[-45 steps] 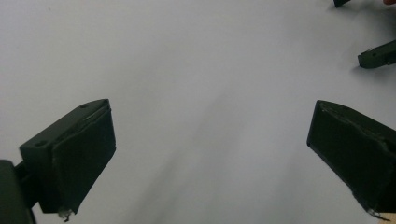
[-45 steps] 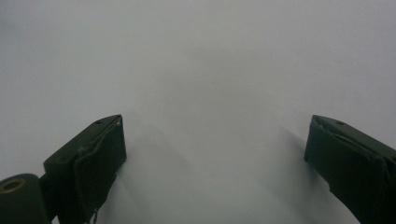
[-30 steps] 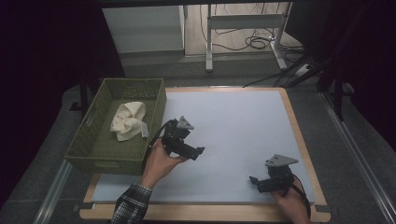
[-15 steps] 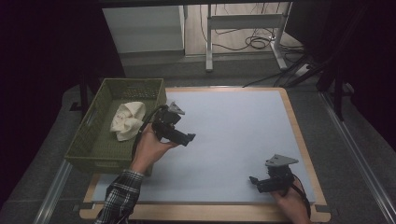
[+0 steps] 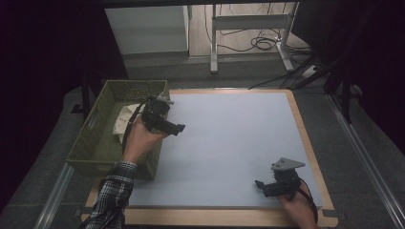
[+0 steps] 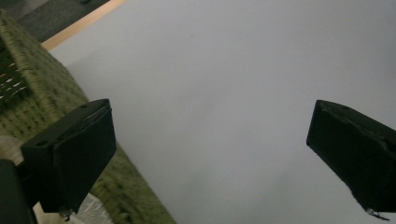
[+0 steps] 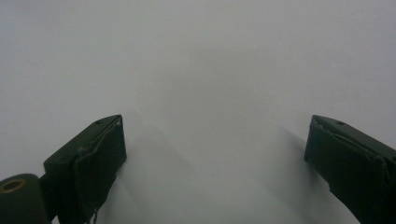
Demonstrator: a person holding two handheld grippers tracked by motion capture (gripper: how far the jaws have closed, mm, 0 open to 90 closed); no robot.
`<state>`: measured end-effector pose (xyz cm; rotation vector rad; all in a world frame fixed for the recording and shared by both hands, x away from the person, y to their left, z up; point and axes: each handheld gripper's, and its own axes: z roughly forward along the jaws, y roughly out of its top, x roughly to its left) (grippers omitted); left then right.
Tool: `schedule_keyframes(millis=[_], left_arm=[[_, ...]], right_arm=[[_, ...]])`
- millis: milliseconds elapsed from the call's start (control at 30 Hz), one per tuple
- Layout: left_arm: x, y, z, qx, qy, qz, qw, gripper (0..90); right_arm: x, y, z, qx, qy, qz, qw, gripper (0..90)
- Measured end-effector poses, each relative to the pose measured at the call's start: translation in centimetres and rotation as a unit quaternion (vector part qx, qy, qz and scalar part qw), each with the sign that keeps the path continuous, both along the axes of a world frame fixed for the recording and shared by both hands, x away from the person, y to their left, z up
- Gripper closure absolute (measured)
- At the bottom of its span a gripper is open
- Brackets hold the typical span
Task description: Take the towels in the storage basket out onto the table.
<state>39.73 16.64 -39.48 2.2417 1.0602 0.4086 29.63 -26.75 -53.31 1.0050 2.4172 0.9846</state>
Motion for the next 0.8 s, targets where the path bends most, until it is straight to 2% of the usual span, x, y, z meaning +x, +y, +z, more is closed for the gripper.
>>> schedule_keyframes(millis=[233,433,500,667,800], left_arm=[[0.9,2.3,0.0,0.007,0.002,0.030,0.9995,2.1],[1.5,4.8,0.0,0.000,0.004,0.065,0.9979,1.9],[1.8,5.7,-0.1,0.007,0.005,0.079,0.9968,1.6],[2.4,8.0,-0.7,0.003,0.015,0.113,0.9934,1.1],[3.0,9.2,-1.5,0.007,0.023,0.128,0.9915,1.1]], right_arm=[[0.0,0.0,0.0,0.000,0.000,0.000,1.0000,5.5],[0.0,0.0,0.0,0.000,0.000,0.000,1.0000,5.5],[0.0,0.0,0.0,0.000,0.000,0.000,1.0000,5.5],[0.0,0.0,0.0,0.000,0.000,0.000,1.0000,5.5],[0.0,0.0,0.0,0.000,0.000,0.000,1.0000,5.5]])
